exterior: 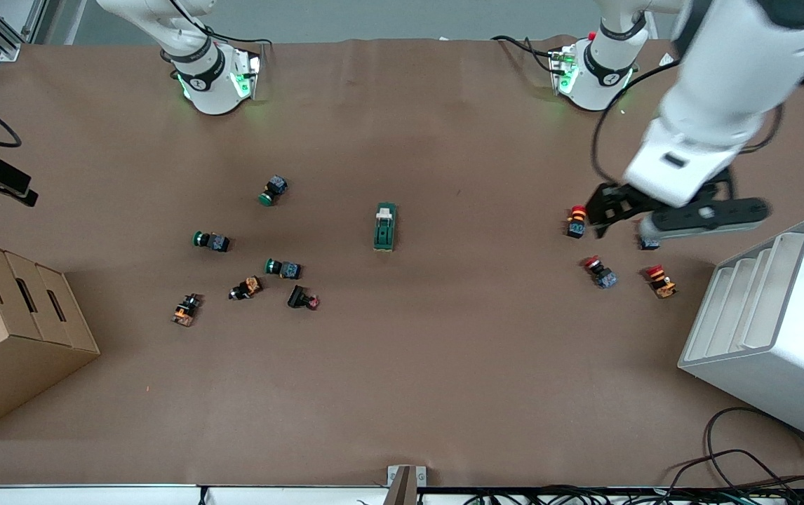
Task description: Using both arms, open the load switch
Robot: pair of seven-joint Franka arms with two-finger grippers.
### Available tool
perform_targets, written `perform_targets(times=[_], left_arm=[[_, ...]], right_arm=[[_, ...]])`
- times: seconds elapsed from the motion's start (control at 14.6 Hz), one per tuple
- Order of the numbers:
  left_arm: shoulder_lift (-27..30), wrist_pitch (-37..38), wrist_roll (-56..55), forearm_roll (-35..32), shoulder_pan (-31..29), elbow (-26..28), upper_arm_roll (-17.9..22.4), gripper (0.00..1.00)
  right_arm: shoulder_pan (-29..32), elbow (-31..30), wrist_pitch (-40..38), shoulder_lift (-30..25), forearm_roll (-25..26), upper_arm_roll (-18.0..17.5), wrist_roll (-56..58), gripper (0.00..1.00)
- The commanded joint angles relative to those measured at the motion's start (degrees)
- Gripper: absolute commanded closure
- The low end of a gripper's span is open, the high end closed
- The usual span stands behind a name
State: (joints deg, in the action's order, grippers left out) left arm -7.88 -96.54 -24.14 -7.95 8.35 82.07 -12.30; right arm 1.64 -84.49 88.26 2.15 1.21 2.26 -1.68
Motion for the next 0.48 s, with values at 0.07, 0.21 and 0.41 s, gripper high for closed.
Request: perform_targets(times=[0.07,0.21,0.41], left_arm=[[5.8,2.6,7.8,4.0,-4.2,4.1,2.1,0.00],[8.3,2.7,13.2,5.7,-4.4,6.3,5.1,0.00],[9.9,4.5,20.2,8.9,-6.1,7.7,7.1,0.00]], right_arm=[[1.1,1.1,-0.4,-0.3,0.5,-1.1,-0.2,0.00],[0.9,1.2,-0.7,-0.2,0.0,-1.2,-0.2,0.00],[0.0,0.9,-1.9,-0.2,-0.1,-1.4,-0.4,0.00]])
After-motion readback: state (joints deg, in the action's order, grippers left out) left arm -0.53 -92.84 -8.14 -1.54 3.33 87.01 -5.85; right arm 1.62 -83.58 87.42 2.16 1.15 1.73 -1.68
